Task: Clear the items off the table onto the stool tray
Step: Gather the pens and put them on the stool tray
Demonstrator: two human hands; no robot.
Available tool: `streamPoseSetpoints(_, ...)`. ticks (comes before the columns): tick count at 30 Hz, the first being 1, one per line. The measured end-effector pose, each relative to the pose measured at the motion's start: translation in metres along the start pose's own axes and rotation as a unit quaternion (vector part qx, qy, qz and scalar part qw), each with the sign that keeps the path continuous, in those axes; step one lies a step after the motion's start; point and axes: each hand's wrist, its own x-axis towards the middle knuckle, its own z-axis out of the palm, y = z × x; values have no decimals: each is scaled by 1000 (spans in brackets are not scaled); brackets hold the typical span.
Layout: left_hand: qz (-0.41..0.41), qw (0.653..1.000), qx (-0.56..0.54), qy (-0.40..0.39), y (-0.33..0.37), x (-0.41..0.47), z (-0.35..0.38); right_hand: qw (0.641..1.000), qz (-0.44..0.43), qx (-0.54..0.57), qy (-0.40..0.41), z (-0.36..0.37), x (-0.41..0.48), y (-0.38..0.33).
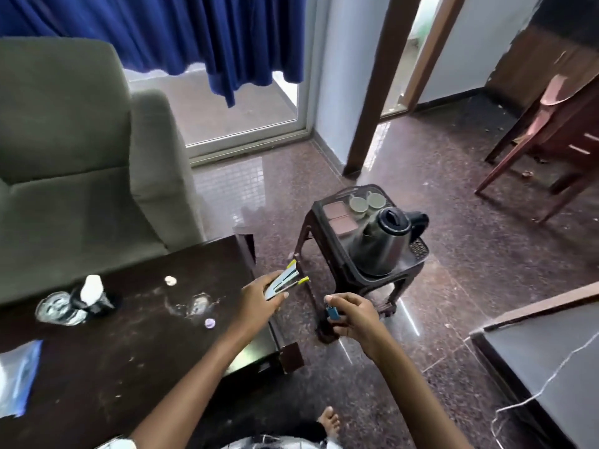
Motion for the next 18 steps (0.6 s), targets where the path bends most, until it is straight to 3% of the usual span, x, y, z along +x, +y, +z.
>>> streamPoseSetpoints(8,-18,1000,-16,0,47,38,64,999,-33,15,-5,-57,31,-41)
streamPoseSetpoints(18,-57,994,-91,9,72,128,110,997,-58,-47,-7,-108,78,-105)
